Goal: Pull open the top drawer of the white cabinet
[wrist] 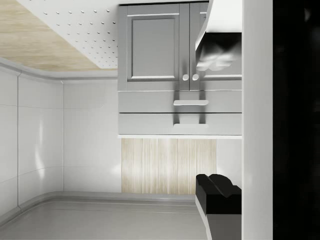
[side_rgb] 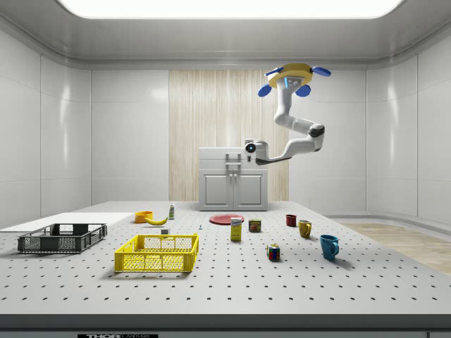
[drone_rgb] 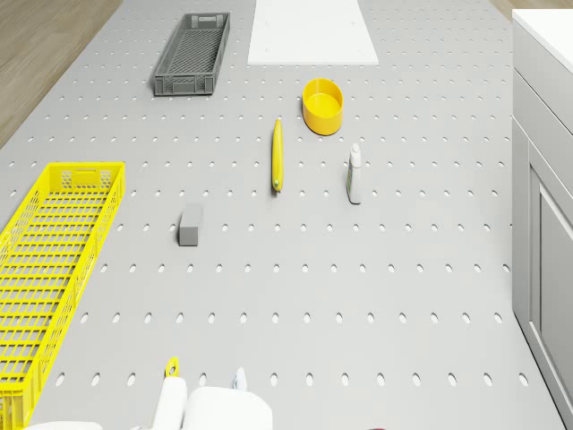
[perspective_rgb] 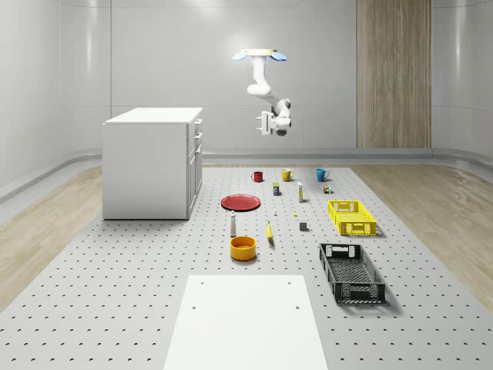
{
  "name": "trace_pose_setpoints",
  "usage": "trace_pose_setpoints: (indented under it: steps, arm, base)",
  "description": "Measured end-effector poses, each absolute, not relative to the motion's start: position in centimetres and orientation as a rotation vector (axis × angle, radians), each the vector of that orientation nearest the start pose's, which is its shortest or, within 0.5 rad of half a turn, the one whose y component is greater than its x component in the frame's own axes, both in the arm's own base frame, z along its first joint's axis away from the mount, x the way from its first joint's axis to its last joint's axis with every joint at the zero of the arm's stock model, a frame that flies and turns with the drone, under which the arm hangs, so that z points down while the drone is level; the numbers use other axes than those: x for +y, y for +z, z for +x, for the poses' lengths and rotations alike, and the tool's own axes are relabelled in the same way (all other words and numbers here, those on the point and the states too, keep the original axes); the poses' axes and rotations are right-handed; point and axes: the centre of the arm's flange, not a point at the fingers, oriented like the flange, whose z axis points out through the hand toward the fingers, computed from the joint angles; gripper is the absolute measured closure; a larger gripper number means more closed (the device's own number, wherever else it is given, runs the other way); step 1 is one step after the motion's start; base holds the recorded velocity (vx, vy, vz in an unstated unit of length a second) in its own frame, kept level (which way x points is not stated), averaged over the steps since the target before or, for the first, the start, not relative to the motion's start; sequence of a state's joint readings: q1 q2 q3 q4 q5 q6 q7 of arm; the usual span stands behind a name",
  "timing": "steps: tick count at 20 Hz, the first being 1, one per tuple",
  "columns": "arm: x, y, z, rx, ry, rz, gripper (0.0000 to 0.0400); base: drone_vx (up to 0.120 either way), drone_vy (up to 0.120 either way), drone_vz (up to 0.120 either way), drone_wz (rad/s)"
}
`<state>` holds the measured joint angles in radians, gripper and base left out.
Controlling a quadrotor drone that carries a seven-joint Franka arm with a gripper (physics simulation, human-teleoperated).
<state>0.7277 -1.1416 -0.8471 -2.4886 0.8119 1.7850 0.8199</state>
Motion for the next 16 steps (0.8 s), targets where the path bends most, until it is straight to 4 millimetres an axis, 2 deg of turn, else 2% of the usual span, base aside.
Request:
trace_pose_setpoints:
  steps: [16]
  arm:
    - [1.6,59.1,31.0,0.584,0.644,-1.499,0.0095]
  base:
    - [0.0,0.0,0.0,0.0]
